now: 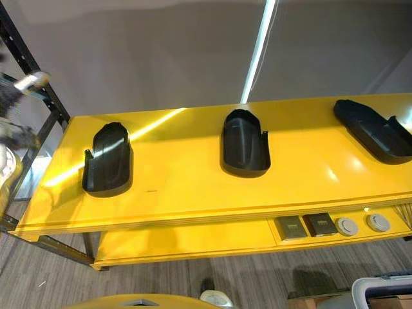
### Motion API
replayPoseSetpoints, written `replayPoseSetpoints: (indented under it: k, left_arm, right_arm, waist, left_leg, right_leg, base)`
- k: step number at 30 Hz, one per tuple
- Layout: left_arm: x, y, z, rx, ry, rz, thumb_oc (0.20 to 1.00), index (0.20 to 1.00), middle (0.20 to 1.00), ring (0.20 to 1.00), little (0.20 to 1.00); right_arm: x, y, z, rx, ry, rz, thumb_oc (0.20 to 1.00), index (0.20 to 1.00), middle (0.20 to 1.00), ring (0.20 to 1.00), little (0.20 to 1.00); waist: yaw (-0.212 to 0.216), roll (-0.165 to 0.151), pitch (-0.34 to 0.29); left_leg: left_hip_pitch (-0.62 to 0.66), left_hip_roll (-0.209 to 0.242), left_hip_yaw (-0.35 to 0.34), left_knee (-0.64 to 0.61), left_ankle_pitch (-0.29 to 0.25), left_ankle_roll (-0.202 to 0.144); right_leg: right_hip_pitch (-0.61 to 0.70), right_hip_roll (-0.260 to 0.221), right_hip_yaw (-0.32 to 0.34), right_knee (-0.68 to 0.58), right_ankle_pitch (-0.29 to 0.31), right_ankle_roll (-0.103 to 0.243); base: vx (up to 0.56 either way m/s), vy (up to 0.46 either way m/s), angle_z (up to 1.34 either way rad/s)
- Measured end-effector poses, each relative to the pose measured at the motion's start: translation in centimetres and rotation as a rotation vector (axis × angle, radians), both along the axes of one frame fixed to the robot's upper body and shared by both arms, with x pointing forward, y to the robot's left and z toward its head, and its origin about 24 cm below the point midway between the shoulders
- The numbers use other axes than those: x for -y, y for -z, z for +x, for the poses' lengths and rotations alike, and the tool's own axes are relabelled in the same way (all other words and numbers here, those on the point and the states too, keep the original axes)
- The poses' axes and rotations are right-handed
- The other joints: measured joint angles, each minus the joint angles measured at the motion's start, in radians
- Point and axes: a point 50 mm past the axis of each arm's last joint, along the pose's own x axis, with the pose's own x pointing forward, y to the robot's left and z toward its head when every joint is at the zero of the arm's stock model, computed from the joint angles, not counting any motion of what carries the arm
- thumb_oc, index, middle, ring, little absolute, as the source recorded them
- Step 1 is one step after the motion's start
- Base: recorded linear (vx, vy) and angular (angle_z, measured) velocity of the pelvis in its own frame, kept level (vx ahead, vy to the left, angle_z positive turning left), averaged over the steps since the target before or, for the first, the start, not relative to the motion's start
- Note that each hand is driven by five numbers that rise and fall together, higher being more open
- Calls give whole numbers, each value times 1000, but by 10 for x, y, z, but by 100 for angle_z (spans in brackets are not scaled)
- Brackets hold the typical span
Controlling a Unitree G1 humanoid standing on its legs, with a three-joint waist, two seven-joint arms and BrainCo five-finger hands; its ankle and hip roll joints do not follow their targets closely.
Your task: Move parts from the plastic box to the shelf.
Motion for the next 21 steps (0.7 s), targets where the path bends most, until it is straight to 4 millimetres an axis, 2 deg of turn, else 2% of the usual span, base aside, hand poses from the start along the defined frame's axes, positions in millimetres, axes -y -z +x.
replayPoseSetpoints:
  k: [1, 3, 6, 8, 9, 13, 16, 21]
  left_arm:
    - [19, 17, -10, -73, 170, 11, 200, 200, 200, 200, 200]
    - [28, 38, -11, -211, 336, 44, 200, 200, 200, 200, 200]
    - [20, 81, -12, -468, 513, 85, 200, 200, 200, 200, 200]
    - [19, 89, -13, -518, 555, 91, 200, 200, 200, 200, 200]
    - [18, 101, -19, -598, 626, 126, 200, 200, 200, 200, 200]
    - [10, 106, -27, -686, 701, 193, 200, 200, 200, 200, 200]
    - [7, 108, -32, -711, 743, 158, 200, 200, 200, 200, 200]
    - [7, 116, -41, -751, 821, 109, 200, 200, 200, 200, 200]
  right_arm:
    - [1, 0, -1, 0, -5, -3, 1000, 1000, 1000, 1000, 1000]
    - [1, 0, -3, -8, -21, -9, 1000, 1000, 1000, 1000, 1000]
    - [7, -2, -5, -13, -27, -25, 1000, 1000, 1000, 1000, 1000]
    - [8, -2, -6, -16, -27, -27, 1000, 1000, 1000, 1000, 1000]
    - [13, -4, -8, -16, -32, -37, 1000, 1000, 1000, 1000, 1000]
    - [24, -8, -6, -17, -50, -66, 1000, 1000, 1000, 1000, 1000]
    - [32, -11, -7, -24, -61, -85, 1000, 1000, 1000, 1000, 1000]
    - [32, -11, -6, -22, -62, -87, 1000, 1000, 1000, 1000, 1000]
  waist:
    - [0, 5, 3]
    - [3, 12, 10]
    - [5, 34, 13]
    - [9, 39, 15]
    - [16, 48, 19]
    - [33, 59, 17]
    - [37, 71, 9]
    - [58, 84, 1]
  left_leg:
    - [0, 0, 0, 0, 0, 0]
    - [-3, 2, -1, 0, -2, -1]
    - [-19, 4, -2, 0, 0, -2]
    - [-20, 4, -3, 0, 0, -2]
    - [-21, 3, -3, 0, 0, -2]
    - [-24, 1, -8, 0, 1, -1]
    - [-31, -1, -24, 1, 2, 0]
    - [-33, 1, -31, 6, 6, -2]
  right_leg:
    - [0, 0, 0, 0, 0, 0]
    - [-4, 2, -1, 0, -1, 0]
    - [-19, 3, -2, 0, 0, -1]
    - [-20, 3, -3, 0, 0, -1]
    - [-20, 2, -3, 0, -1, 0]
    - [-21, 0, -7, 0, -2, 1]
    - [-20, -4, -23, 0, -5, 5]
    - [-19, -2, -30, 0, -7, 7]
  base:
    - [0, 0, 0]
    - [-1, 39, -1]
    - [-8, 52, -1]
    - [-19, 61, 1]
    - [-18, 58, 2]
    - [-11, 54, 5]
    - [-2, 43, 15]
    - [9, 19, 5]
